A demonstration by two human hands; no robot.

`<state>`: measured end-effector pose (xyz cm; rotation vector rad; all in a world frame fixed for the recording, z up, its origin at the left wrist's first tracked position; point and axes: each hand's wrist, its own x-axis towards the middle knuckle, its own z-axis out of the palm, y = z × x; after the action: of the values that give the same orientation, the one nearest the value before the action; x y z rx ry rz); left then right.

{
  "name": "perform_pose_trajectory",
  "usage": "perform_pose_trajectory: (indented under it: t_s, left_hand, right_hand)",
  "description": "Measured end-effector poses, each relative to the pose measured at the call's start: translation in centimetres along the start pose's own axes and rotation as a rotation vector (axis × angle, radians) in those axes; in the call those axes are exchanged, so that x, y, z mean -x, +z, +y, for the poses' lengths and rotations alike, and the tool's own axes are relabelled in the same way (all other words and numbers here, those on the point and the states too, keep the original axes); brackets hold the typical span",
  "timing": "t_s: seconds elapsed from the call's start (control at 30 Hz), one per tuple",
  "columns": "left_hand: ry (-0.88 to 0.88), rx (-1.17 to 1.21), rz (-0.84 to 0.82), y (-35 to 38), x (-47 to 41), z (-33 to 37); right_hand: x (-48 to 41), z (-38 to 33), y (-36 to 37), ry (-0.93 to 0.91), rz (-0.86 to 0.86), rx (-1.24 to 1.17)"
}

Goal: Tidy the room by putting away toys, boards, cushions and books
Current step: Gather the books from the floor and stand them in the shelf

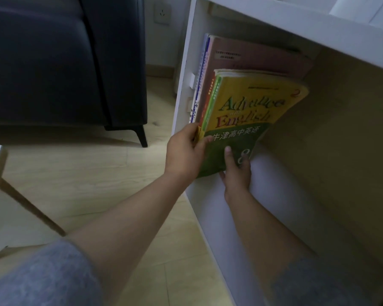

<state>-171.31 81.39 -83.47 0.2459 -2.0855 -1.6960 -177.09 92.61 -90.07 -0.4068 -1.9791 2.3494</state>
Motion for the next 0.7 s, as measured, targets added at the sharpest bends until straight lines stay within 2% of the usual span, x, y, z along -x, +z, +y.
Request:
perform_pose_trajectory:
  t_s: [0.13, 0.37, 0.7]
  left_hand:
    - [-0.029, 0.044, 0.037, -0.1, 0.4, 0.5]
    - [0.079, -0.213, 0.200, -0.3, 0.4, 0.9]
    - [-0.094, -0.186, 0.168, -1.0, -0.2, 1.3]
  right_hand:
    - [-0.1, 0.3, 0.3, -0.027, 0.005, -0.003]
    - [-0.4, 0.3, 0.4, -0.013, 0.001, 0.014]
    - [-0.3, -0.3, 0.7, 0.008, -0.023, 0.015]
